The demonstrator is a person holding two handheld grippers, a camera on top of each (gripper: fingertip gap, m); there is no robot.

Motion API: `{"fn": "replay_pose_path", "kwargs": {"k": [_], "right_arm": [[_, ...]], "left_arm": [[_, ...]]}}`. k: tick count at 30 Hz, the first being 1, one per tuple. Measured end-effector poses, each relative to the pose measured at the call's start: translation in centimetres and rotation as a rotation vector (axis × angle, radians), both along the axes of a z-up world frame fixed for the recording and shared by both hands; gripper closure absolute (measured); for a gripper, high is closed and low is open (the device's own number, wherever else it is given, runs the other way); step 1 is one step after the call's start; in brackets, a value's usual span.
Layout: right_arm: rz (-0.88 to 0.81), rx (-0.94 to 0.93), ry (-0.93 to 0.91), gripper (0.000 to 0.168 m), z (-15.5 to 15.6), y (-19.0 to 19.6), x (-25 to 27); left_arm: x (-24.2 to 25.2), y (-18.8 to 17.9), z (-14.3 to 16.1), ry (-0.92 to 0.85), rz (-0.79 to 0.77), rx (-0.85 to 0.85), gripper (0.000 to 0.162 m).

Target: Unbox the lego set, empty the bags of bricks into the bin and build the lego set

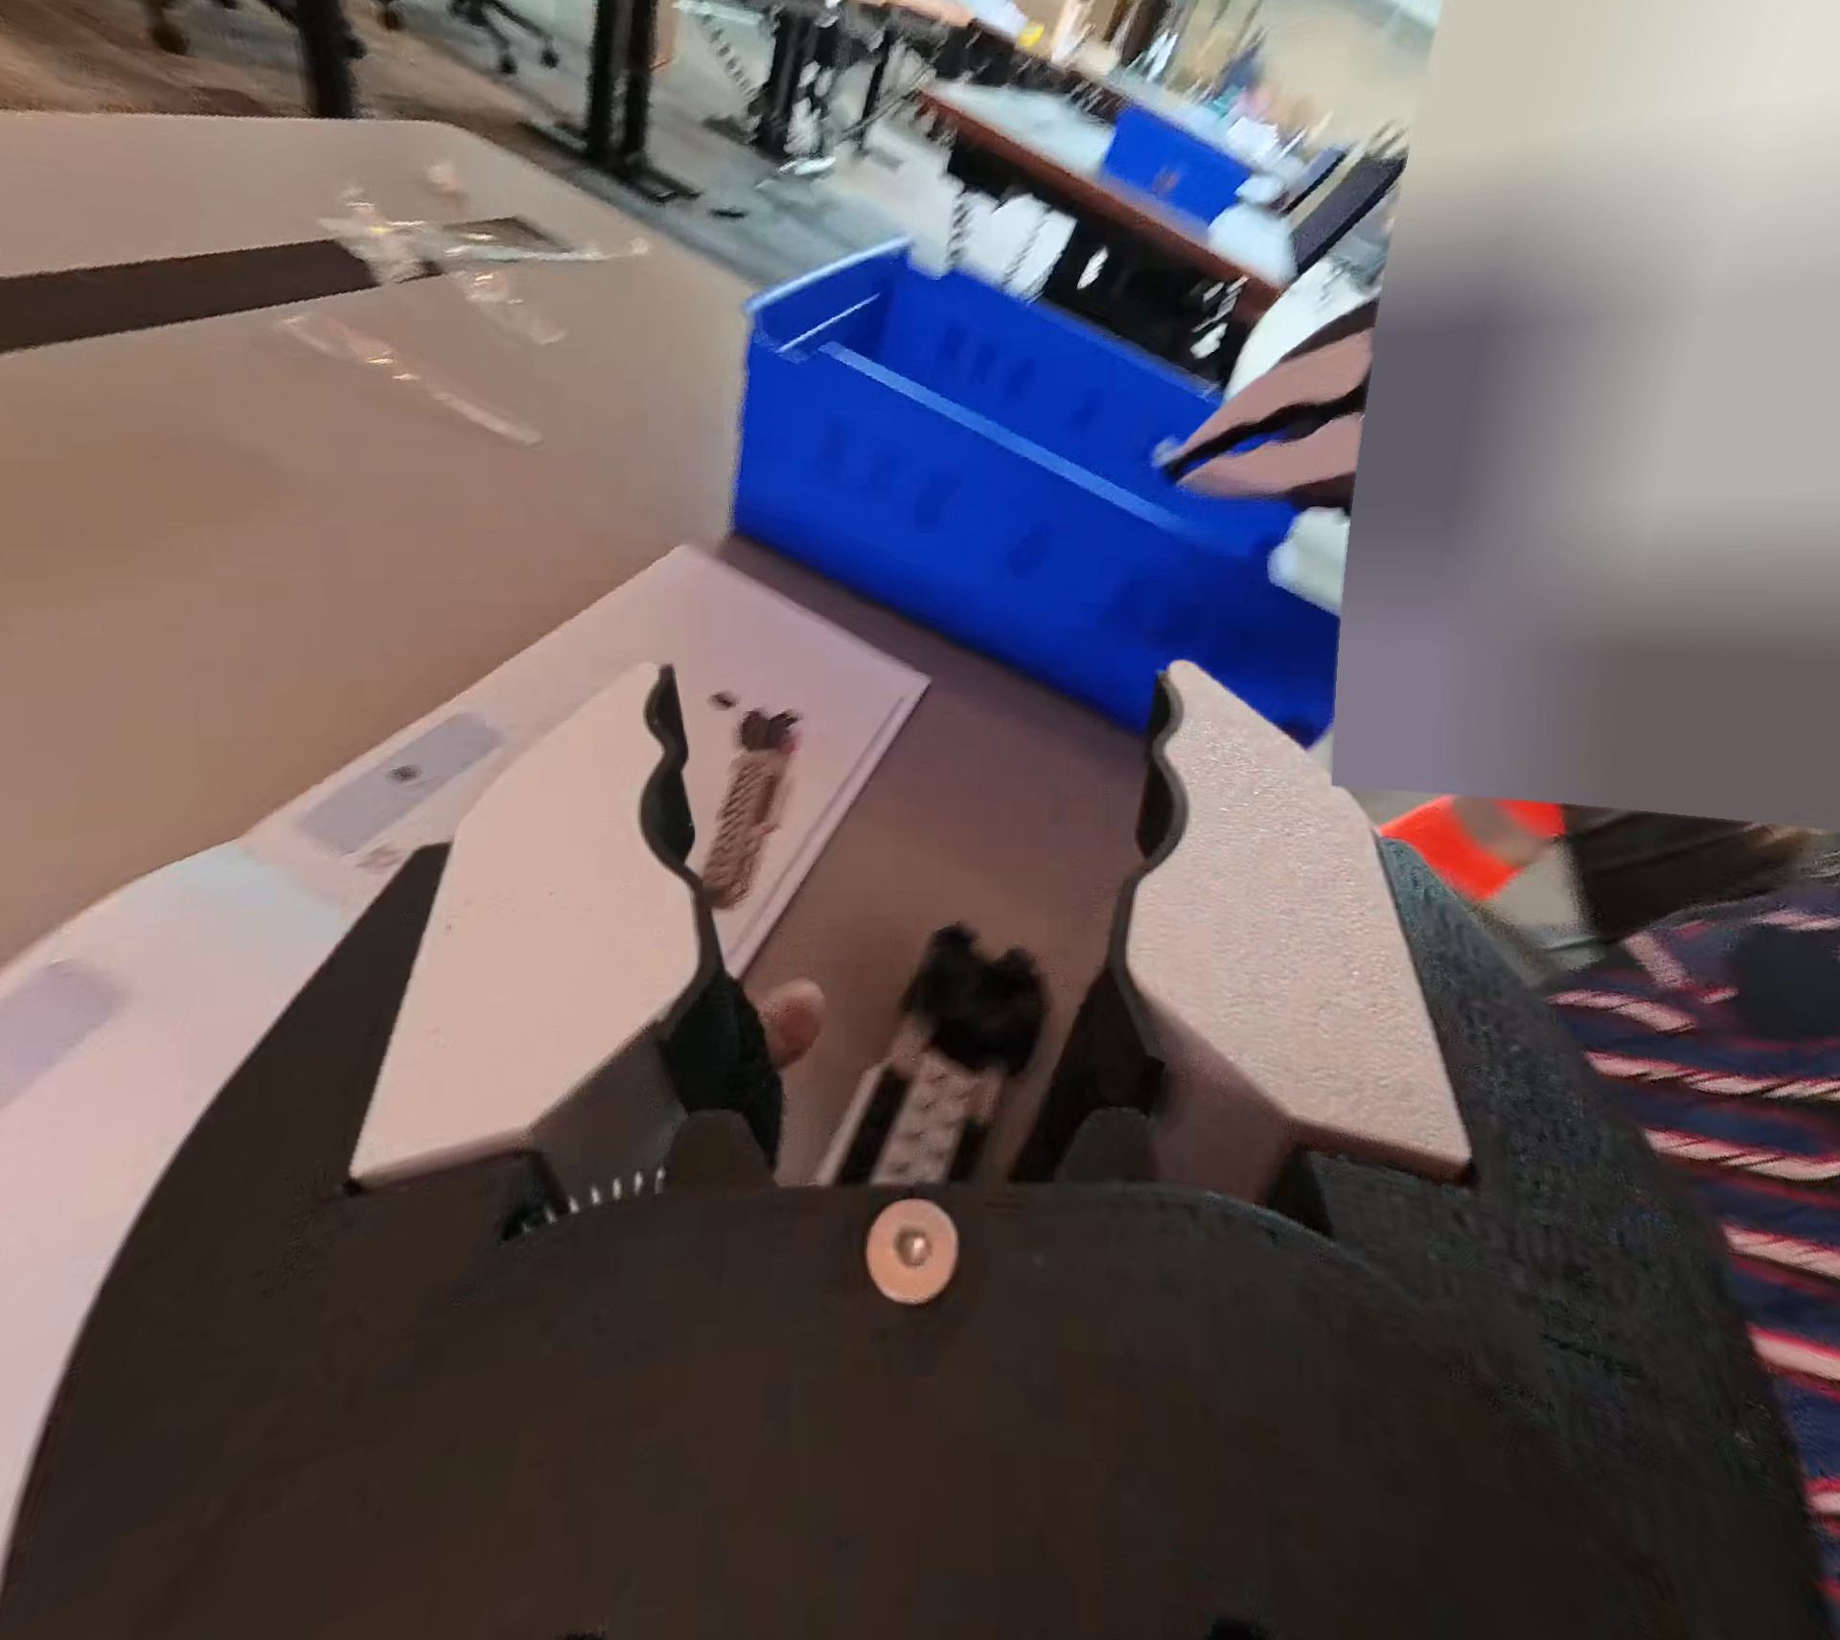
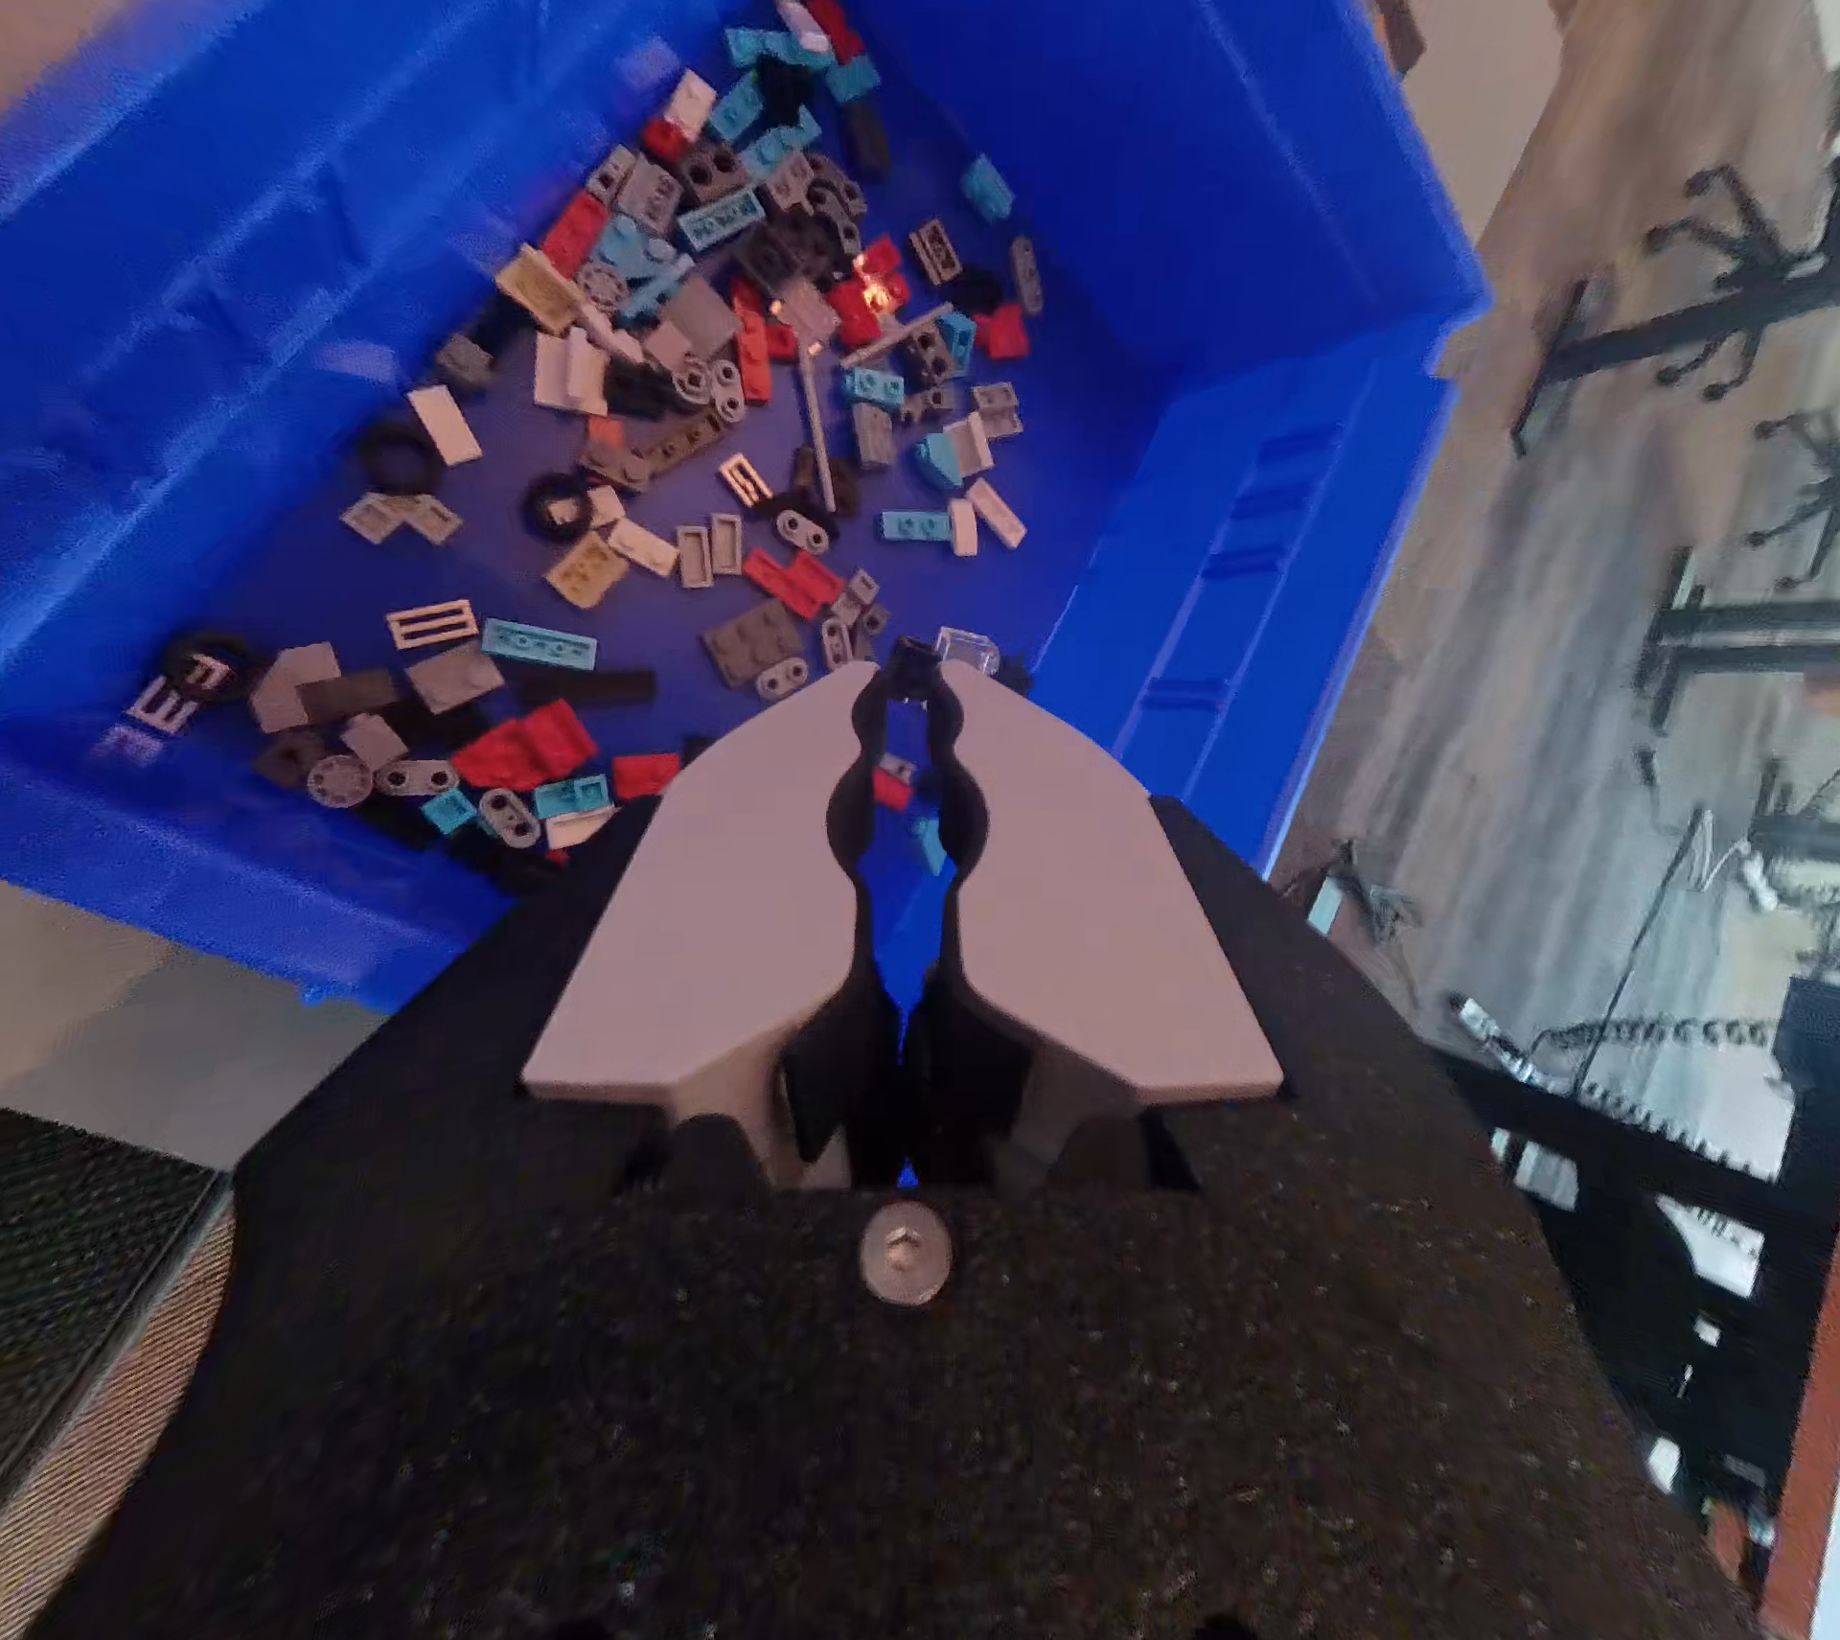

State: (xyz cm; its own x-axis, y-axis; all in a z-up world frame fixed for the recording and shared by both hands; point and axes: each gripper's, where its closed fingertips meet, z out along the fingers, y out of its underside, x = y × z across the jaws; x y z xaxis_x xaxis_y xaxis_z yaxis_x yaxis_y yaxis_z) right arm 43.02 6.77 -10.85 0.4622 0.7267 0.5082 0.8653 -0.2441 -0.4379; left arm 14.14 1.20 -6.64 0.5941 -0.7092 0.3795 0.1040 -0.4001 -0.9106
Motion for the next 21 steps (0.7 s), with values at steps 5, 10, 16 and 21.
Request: {"fn": "replay_pose_path", "kwargs": {"k": [5,10,16,21], "right_arm": [[-0.079,-0.265,0.458,0.161,-1.3,-1.0,-1.6],[-0.047,-0.362,0.397,0.161,-3.2,-1.5,-2.9],[0.072,-0.475,0.021,0.157,-7.7,-2.7,-2.2],[0.075,-0.460,0.014,0.145,-7.6,-2.9,-2.1]], "left_arm": [[0.9,-1.5,2.1,-0.196,-0.070,-0.033,0.077],[1.1,-3.0,1.6,-0.188,-0.102,-0.045,0.084],[0.7,-4.1,0.8,-0.116,-0.097,-0.019,0.085],[0.4,-4.2,0.1,-0.067,-0.091,-0.020,0.085]]}}
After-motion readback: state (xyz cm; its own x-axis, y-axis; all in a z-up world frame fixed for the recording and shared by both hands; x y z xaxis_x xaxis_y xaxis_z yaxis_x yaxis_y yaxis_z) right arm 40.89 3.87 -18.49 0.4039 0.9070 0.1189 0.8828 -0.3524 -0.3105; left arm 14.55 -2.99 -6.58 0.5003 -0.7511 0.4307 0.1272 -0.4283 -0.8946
